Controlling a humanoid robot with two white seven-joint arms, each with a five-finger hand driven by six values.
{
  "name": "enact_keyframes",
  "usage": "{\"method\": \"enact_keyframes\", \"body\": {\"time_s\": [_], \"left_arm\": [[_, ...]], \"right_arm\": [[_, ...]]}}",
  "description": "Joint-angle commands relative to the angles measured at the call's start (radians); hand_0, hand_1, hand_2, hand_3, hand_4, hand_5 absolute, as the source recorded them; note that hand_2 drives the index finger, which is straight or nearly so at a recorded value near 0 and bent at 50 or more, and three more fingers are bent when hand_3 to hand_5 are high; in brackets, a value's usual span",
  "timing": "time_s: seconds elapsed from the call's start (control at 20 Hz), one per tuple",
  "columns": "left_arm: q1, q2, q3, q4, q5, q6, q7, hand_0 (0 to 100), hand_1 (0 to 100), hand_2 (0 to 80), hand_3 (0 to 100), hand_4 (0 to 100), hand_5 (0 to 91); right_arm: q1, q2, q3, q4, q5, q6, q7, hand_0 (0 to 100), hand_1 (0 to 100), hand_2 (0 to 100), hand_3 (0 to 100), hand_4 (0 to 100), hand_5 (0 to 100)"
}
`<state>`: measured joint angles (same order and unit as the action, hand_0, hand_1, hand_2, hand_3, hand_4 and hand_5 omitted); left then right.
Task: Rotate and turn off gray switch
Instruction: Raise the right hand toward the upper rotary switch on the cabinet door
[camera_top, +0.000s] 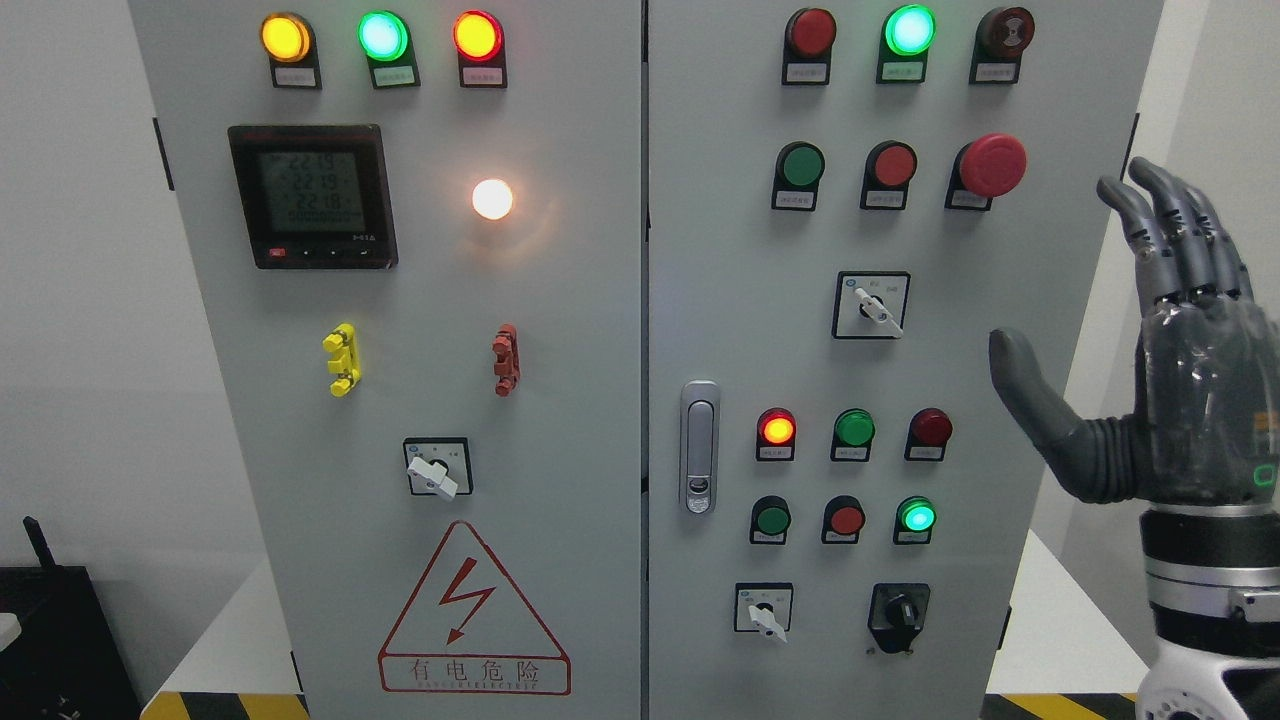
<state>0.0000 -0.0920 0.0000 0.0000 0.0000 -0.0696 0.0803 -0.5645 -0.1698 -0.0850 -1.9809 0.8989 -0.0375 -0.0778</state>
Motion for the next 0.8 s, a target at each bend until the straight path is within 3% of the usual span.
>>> {"method": "enact_keyframes", "body": {"time_s": [0.0,0.4,0.55,0.6,0.65,0.75], "left_arm": [[-0.009,0.0,0.008,-0.026,0.02,0.002,-0.001,12,39,0.0,0,0,0.0],[-0.009,0.0,0.008,-0.026,0.02,0.002,-0.001,12,39,0.0,0,0,0.0],[-0.009,0.0,0.009,-0.026,0.02,0.002,-0.001,12,39,0.0,0,0,0.0],[-0.009,0.0,0.008,-0.026,0.018,0.002,-0.001,12,39,0.0,0,0,0.0],[-0.009,0.0,0.008,-0.026,0.02,0.002,-0.001,12,39,0.0,0,0,0.0],[-0.009,0.0,0.008,-0.026,0.02,0.004,-0.001,12,39,0.0,0,0,0.0]], "right_arm": [[0.0,0.003,-0.002,-0.001,0.0,0.002,0.0,24,11,0,7,0,0],[-0.006,0.015,-0.007,-0.004,-0.002,-0.001,-0.005,25,11,6,13,0,0],[-0.005,0.03,-0.007,-0.004,-0.002,0.001,-0.014,25,15,13,22,12,0],[-0.005,0.039,-0.007,-0.003,-0.002,0.001,-0.02,25,20,18,30,29,12],[-0.005,0.047,-0.009,0.004,-0.003,0.001,-0.029,26,21,20,32,33,17],[0.0,0.073,-0.007,0.014,-0.012,-0.002,-0.054,31,27,27,52,51,43]]}}
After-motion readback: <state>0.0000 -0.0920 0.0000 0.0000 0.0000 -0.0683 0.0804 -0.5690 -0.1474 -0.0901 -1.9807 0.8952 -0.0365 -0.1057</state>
